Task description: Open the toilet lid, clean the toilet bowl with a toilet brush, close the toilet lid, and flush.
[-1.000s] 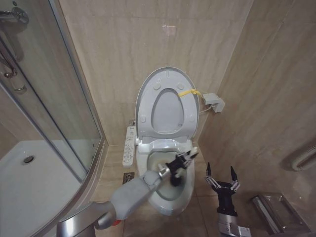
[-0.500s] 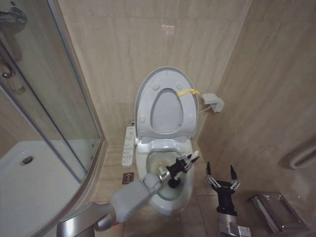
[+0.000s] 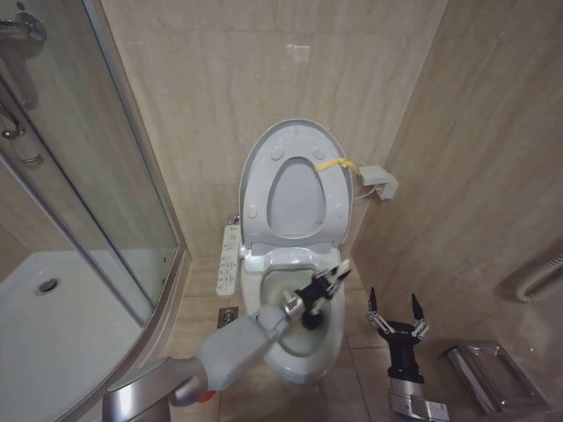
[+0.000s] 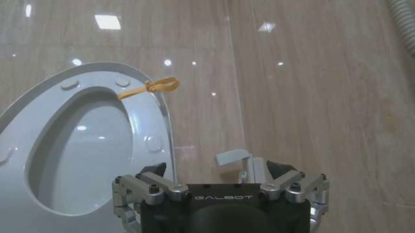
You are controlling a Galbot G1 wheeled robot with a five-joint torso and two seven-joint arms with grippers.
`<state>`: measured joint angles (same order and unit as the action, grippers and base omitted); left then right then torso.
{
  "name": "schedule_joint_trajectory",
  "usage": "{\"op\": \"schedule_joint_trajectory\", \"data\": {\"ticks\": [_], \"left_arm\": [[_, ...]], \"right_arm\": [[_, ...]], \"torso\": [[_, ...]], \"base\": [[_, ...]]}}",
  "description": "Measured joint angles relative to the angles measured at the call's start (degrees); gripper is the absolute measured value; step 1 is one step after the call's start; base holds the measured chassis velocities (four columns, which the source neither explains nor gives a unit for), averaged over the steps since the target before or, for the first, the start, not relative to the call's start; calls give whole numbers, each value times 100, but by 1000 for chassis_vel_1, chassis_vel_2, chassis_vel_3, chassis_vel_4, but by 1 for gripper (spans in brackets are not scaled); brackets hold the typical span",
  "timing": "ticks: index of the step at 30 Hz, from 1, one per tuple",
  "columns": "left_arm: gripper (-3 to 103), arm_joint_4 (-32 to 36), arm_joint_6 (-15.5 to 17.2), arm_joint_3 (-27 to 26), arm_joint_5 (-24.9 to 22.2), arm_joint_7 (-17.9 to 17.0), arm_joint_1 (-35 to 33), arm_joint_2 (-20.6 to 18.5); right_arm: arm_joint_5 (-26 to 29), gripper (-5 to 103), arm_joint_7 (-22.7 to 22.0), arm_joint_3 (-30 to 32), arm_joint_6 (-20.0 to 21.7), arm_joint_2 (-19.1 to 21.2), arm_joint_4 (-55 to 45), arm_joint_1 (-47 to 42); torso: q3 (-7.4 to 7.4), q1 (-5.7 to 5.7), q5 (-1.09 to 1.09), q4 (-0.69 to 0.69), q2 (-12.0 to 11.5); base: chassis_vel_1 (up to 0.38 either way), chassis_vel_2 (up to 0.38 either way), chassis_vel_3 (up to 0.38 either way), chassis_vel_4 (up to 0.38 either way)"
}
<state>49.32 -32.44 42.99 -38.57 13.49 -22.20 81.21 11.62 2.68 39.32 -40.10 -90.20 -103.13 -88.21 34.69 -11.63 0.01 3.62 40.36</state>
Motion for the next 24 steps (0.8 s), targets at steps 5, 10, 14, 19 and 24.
{"op": "schedule_joint_trajectory", "data": {"ticks": [5,10,14,19,24], "left_arm": [[19,737,745,50,-56,-429,288,-219],[19,455,632,59,-153,120,225,-226],[19,211,502,83,-183,274,174,-201],[19,651,374,9,-504,264,199,-1],[19,-139,12,312,-296,515,162,251]], "right_arm": [[36,100,0,14,2,15,73,47],[34,100,1,-10,12,-28,106,97],[22,100,7,-25,18,-34,119,111],[6,100,10,-22,21,-70,172,149],[-50,100,19,-49,22,-132,128,132]], "torso": [[0,0,1,2,0],[0,0,-2,7,0],[-2,2,0,3,2],[0,0,-1,6,0],[1,0,3,0,0]], "base": [[0,0,0,0],[0,0,0,0],[0,0,0,0],[0,0,0,0],[0,0,0,0]]}}
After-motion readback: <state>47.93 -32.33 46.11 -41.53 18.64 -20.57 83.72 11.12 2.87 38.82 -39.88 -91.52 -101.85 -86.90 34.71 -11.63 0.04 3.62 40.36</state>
